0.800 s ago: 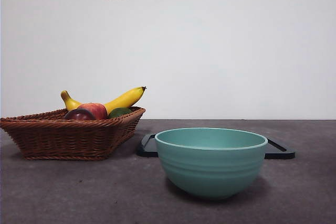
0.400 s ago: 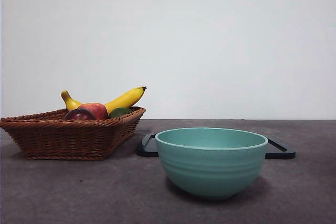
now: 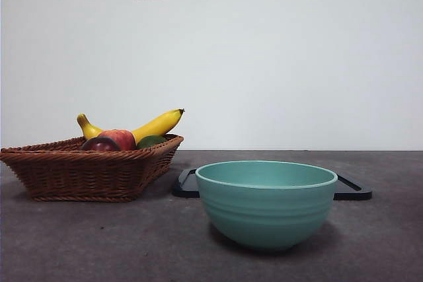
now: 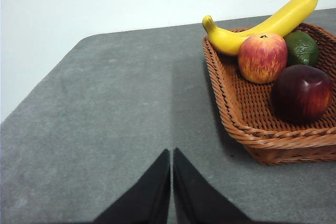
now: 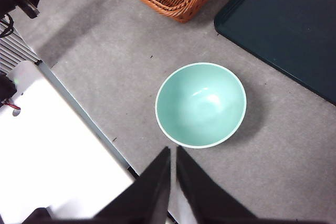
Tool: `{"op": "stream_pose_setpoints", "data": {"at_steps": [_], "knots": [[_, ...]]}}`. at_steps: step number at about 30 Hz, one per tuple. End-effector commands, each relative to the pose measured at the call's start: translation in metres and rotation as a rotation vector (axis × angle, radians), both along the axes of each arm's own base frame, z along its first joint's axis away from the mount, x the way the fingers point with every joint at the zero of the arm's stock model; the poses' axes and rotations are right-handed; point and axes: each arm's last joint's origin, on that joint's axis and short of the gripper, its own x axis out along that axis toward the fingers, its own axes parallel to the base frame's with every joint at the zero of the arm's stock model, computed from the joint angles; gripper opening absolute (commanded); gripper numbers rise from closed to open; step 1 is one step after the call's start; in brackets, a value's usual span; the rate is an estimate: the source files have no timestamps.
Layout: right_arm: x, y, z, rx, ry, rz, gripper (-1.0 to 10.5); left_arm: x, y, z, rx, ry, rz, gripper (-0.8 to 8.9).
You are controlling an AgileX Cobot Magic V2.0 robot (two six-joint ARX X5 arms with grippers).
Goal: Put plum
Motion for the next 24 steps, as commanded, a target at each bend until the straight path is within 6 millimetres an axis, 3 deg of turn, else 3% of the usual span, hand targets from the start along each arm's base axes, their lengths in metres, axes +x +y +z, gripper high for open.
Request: {"op": "stream_pose_setpoints", "data": {"at_steps": [1, 14, 20, 24], "knots": [[0.001, 0.001, 0.004, 0.005, -0.022, 0.012, 0.1, 0.001, 0.000, -0.008, 0.000, 0.025, 0.000, 0.07], [0.004, 0.000, 0.006, 0.000, -0.074, 0.015, 0.1, 0.001, 0.000, -0.008, 0.000, 0.025, 0.000, 0.07], [0.017, -0.018, 0.013, 0.054, -0.334, -0.105, 0.1, 0.001, 0.000, -0.008, 0.000, 0.025, 0.000, 0.07], [0.015, -0.040, 0.000, 0.084, -0.484, -0.269, 0.1, 0.001, 0.000, -0.008, 0.000, 0.025, 0.000, 0.07]]}}
